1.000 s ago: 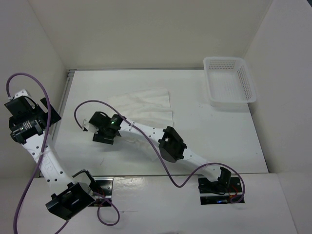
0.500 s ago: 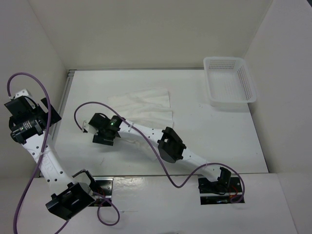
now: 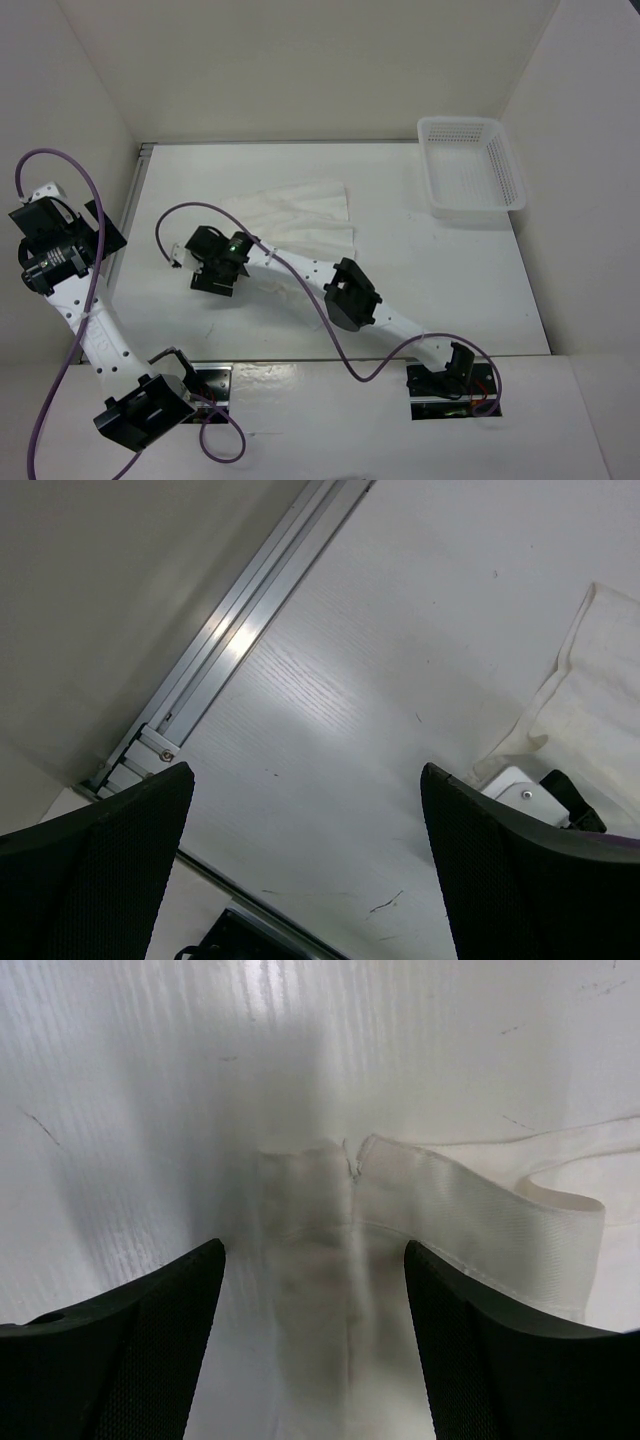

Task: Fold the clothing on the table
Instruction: Flatten the skirt out

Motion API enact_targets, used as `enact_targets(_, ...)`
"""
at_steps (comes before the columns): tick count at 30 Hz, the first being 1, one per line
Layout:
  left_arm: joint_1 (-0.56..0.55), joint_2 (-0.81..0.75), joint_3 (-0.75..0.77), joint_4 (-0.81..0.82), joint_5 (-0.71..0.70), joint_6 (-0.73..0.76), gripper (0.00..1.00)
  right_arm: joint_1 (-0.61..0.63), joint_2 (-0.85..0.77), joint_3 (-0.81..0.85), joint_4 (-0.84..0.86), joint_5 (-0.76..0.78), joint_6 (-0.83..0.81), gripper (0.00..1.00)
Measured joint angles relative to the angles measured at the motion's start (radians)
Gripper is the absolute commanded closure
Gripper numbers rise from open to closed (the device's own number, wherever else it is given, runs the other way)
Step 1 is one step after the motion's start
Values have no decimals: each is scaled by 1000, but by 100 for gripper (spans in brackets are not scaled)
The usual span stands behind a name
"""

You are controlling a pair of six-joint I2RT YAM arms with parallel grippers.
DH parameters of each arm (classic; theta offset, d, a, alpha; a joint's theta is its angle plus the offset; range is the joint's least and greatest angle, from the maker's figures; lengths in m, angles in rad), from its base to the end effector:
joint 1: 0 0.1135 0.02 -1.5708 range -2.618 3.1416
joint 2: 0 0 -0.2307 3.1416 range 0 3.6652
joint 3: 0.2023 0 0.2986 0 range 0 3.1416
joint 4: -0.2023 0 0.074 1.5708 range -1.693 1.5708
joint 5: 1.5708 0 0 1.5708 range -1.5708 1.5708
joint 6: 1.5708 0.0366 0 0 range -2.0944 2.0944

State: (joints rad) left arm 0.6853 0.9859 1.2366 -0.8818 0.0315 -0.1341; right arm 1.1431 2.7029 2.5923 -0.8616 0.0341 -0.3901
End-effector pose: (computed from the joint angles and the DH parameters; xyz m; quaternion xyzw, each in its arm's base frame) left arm 0.1946 0.1576 0.3713 -0.3486 0.8206 0.1097 0.4394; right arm 0.2452 0.5350 0.1475 -0.6591 0.6916 0.0932 0.2802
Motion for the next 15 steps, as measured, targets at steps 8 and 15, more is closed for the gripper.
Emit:
enact_targets(8,0,0,0,0,9,0,0,-42,5,8,-8,-46,0,27)
enact_targets(15,0,0,0,0,13,3,0,-51,23,35,-15,-64,0,52)
